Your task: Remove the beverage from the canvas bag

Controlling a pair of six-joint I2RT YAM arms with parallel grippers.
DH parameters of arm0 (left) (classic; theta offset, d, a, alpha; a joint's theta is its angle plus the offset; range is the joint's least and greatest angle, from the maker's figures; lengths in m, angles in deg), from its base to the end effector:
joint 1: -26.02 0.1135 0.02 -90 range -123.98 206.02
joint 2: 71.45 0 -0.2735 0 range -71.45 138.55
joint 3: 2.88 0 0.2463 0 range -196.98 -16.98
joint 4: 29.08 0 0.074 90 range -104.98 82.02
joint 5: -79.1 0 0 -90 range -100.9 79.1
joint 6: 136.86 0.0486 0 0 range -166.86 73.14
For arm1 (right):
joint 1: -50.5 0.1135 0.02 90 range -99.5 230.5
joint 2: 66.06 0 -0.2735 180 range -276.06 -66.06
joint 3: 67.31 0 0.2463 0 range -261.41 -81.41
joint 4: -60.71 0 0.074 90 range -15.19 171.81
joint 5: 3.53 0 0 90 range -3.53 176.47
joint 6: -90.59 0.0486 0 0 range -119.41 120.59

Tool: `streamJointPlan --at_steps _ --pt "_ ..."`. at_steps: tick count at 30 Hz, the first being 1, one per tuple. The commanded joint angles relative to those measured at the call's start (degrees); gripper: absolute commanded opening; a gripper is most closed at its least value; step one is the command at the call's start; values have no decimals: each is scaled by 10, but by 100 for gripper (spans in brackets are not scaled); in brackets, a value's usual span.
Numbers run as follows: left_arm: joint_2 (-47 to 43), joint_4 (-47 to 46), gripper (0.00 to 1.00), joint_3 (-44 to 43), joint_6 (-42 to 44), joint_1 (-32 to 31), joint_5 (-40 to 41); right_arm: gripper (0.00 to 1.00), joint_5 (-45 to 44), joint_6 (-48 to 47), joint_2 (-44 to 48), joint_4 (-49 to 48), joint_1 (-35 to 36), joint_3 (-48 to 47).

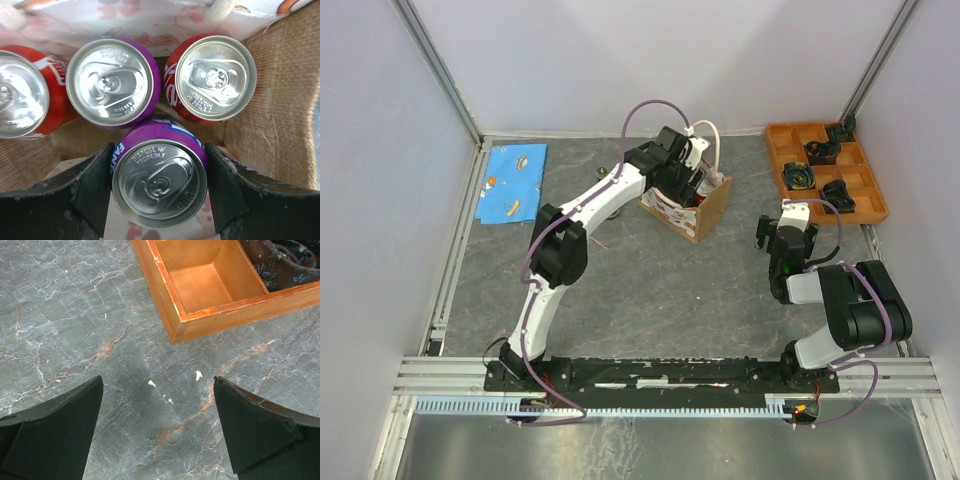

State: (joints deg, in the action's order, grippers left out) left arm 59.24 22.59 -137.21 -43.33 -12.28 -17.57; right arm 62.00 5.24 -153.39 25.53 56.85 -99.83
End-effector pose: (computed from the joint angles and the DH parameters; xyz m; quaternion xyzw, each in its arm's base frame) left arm 0.4092 -0.3304 0.2456 0.3522 0.8632 -0.1587 0.3250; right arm 0.2612 0.0088 0.1457 0.1103 0.8005 -0.1184 0.5771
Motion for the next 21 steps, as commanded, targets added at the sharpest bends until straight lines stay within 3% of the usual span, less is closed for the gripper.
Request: streamJointPlan --at_steps 1,11,21 --pt "-40 38 3 -97 34 9 -33 99 -1 0 4 -28 0 -15" --pt "-107 46 3 -138 23 33 -54 99 -1 0 4 -28 0 -15" --pt "-189 25 3 -144 13 102 -28 99 -1 0 5 -28 0 -15"
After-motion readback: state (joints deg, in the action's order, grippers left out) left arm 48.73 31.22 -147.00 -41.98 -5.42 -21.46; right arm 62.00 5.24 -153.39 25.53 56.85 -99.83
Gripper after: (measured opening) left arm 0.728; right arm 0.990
